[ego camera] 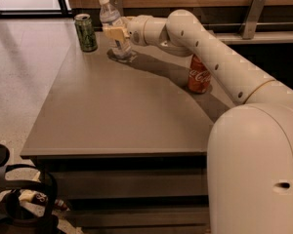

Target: Move blue plastic bottle near green can

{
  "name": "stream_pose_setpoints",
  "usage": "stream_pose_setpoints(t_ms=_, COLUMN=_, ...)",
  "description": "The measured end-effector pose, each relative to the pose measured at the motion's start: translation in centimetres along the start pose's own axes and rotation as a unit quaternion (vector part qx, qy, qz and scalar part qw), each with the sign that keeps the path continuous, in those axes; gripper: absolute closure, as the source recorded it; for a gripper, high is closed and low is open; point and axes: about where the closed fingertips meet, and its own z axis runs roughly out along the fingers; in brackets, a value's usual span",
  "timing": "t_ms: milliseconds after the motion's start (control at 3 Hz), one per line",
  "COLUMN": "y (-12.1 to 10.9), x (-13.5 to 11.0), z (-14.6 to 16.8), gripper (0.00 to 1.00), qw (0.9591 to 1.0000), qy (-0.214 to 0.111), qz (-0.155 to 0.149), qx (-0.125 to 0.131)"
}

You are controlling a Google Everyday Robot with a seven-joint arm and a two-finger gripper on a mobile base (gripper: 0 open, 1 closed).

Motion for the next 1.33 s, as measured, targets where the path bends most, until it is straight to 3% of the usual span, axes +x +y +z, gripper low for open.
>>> stream_pose_setpoints(t_ms=1333, y=-0.02, x=-0.22, z=-0.04, gripper=1.0, qw=1.0, qy=0.0, qz=0.0, qx=0.0)
